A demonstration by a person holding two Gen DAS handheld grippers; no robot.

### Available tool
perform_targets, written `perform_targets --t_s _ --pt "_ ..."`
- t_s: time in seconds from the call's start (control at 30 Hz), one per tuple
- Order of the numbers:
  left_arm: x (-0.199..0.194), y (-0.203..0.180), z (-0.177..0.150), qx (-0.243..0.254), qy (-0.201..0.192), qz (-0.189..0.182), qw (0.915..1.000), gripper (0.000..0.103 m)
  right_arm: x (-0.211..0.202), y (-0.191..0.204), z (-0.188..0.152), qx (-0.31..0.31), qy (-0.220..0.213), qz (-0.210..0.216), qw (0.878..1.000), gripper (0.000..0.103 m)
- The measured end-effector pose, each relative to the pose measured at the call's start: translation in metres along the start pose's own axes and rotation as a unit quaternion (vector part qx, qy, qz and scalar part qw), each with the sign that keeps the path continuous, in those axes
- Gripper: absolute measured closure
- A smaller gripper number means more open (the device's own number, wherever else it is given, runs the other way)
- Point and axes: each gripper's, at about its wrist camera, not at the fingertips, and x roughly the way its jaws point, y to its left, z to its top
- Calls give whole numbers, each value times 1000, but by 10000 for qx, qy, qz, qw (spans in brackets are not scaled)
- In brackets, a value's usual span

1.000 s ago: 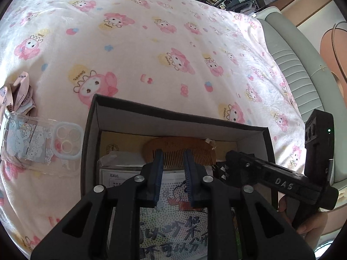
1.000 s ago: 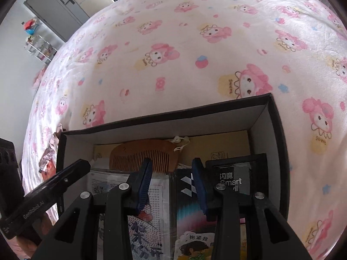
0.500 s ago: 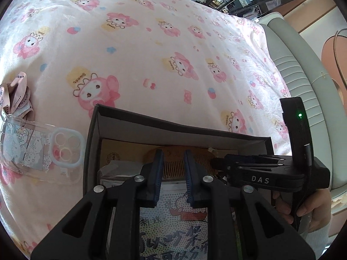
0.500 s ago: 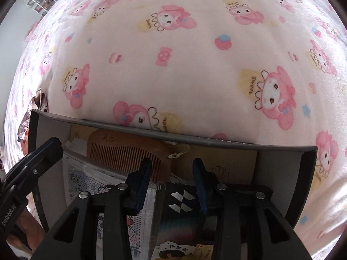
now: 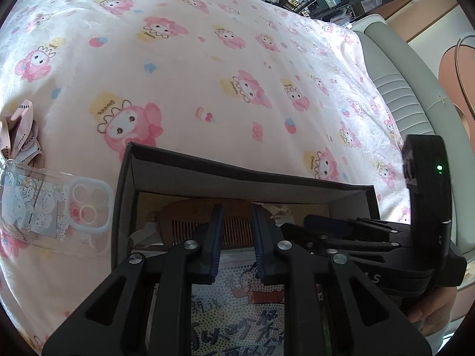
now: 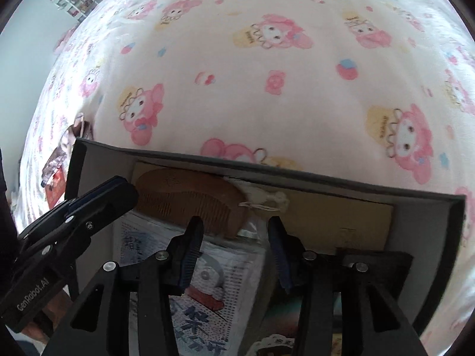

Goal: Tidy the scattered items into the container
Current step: 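Lower the comb into the box behind the bead-art kit and release, then lift both grippers back from the box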

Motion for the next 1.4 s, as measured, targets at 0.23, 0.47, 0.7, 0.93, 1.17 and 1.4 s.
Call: perform_targets --t_s 0.23,0.47,0.7,0.93,1.17,1.4 --pt "26 -26 -8 487 468 56 9977 85 -68 -25 -56 949 -1371 -97 9860 62" --pt "47 -25 -17 249 759 485 9956 84 -80 -28 -96 1259 -1695 -21 9774 62" --pt "1 -26 -26 239 176 615 9977 83 -87 -19 -105 1144 -1893 -245 9749 62" --pt "-73 -67 -53 601 -926 1138 9873 27 -116 -6 -126 1229 -2240 -515 9654 36" --pt "-149 -104 -82 1066 -1756 1429 9682 1 -165 18 -164 1014 -2893 -1235 9438 26" --pt "-209 -115 -125 1241 -2154 1453 9576 1 -207 25 -209 1062 -3416 -1037 9280 26"
